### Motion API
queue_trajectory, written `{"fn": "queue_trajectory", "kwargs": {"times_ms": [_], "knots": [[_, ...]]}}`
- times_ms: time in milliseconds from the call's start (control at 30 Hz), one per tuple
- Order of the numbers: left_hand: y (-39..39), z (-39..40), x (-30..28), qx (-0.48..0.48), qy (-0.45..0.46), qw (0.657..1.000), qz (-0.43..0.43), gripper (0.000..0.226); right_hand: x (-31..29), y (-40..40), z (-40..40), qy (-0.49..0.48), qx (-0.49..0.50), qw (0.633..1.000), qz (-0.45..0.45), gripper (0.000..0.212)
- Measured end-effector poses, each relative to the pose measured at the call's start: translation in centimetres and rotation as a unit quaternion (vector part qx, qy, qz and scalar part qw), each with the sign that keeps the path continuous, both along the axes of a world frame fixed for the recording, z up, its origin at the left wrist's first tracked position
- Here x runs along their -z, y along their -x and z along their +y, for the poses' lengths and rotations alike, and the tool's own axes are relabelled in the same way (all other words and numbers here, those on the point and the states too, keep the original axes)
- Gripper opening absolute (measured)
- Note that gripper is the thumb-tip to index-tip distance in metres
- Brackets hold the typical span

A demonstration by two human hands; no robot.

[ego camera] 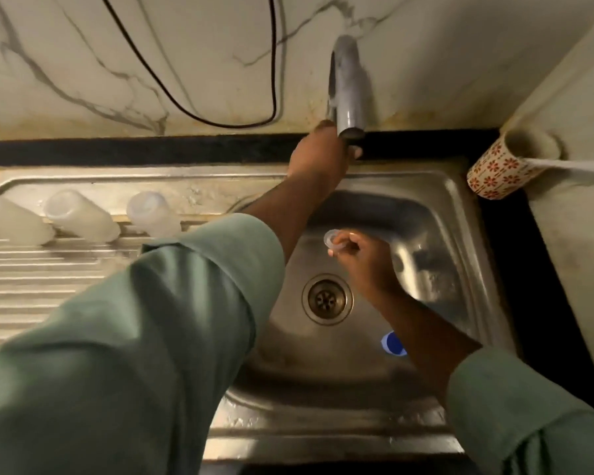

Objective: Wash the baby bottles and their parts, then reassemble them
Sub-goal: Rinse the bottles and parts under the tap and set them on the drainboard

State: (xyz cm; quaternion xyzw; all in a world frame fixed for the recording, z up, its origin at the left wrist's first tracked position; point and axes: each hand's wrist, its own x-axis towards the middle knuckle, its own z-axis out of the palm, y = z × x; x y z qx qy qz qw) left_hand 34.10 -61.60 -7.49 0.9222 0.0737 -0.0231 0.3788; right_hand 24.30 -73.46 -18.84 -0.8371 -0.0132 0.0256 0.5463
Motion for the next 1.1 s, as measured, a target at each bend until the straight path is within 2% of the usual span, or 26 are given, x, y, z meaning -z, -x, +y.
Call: {"fn": "queue_trajectory", "kwargs": {"times_ms": [100,200,300,400,467,567,633,733,867,1100], "knots": [[-0.3,0.3,0.8,-0.023,0.012,0.999,-0.024,0.033,-0.5,-0.8,-0.6,0.016,-0.050,0.998,-0.038,0.005],[-1.1,0.7,0.7,-0.008,0.024,0.998,-0.056,0.029,-0.2,-1.1,-0.5,0.054,-0.070,0.995,-0.040,0.010],[-1.9,1.0,1.0,-0.026,0.034,0.997,-0.065,0.018,0.1,-1.2,0.0,0.024,-0.042,0.999,-0.022,0.030],[-2.2,2.4,3.0,-0.110,0.075,0.991,-0.023,0.004,0.6,-1.5,0.2,-0.042,-0.009,0.999,0.017,0.050],[-2.2,3.3,4.6,-0.145,0.142,0.979,0.021,0.018,1.2,-1.7,0.5,-0.093,0.010,0.995,0.040,0.050],[-2.8,4.0,5.3,-0.145,0.207,0.967,0.039,0.023,2.2,-1.6,0.7,-0.099,0.023,0.994,0.034,0.050],[-3.2,4.5,5.3,-0.138,0.205,0.968,0.052,0.020,2.9,-1.3,0.8,-0.114,0.017,0.992,0.045,0.045],[-3.7,5.0,5.4,-0.137,0.208,0.965,0.079,0.010,3.9,-1.3,1.3,-0.085,0.020,0.994,0.058,0.036],[-4.3,5.1,5.2,-0.153,0.209,0.961,0.100,0.015,4.5,-1.5,1.9,-0.083,0.040,0.990,0.105,0.037],[-4.4,4.9,5.4,-0.159,0.211,0.961,0.079,0.023,3.9,-2.4,1.1,-0.077,0.071,0.992,0.068,0.036]]}}
